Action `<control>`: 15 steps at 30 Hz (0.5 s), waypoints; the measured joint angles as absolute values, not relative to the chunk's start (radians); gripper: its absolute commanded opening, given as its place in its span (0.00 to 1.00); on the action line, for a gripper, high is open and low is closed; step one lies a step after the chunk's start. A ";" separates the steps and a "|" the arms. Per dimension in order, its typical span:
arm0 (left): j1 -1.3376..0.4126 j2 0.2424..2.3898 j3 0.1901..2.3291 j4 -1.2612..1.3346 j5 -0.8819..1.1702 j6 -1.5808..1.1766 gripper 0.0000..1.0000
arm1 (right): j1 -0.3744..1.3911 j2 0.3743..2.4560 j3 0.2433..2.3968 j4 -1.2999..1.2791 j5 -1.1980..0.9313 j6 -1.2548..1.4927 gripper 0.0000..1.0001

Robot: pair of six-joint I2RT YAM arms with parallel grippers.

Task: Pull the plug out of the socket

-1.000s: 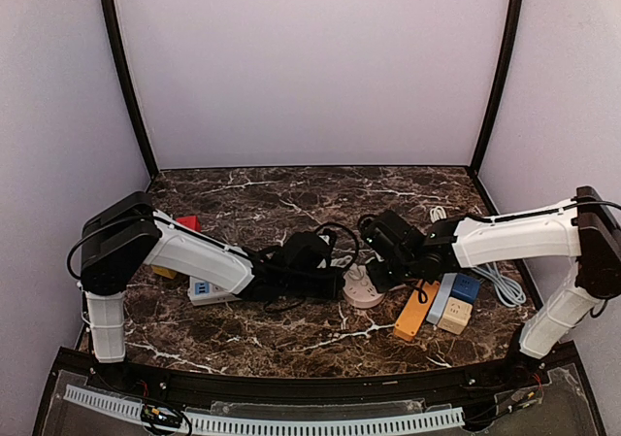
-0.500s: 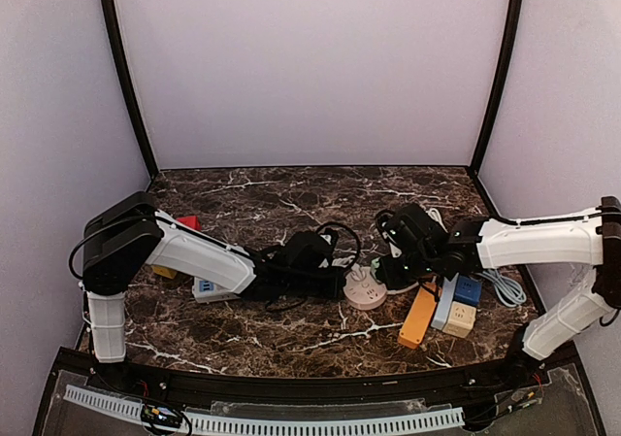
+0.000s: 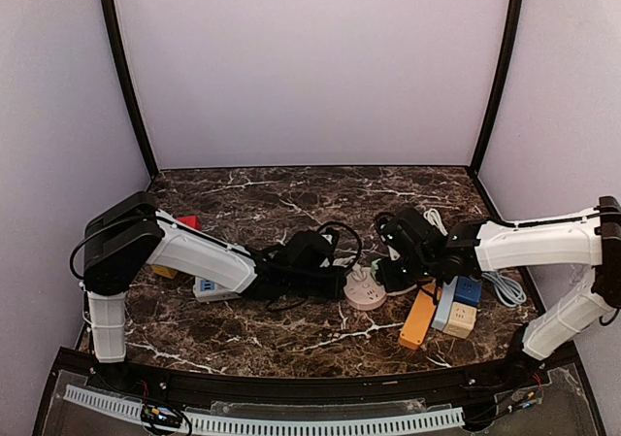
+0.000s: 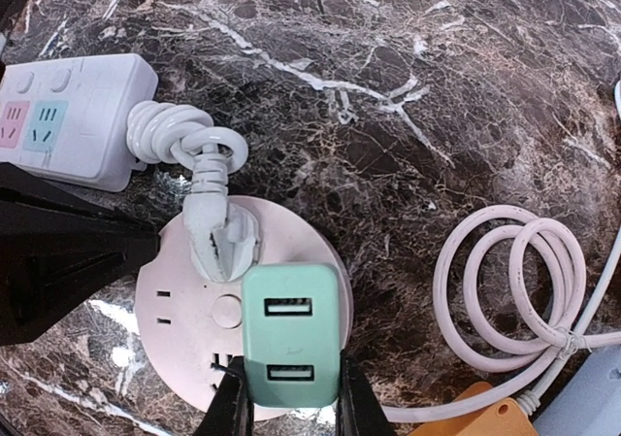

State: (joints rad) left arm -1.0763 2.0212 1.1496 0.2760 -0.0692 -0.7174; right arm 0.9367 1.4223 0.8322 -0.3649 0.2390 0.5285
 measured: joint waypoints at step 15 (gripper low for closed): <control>-1.076 2.024 1.159 0.261 -0.073 -0.717 0.01 | 1.036 1.541 0.966 -0.511 0.419 0.516 0.00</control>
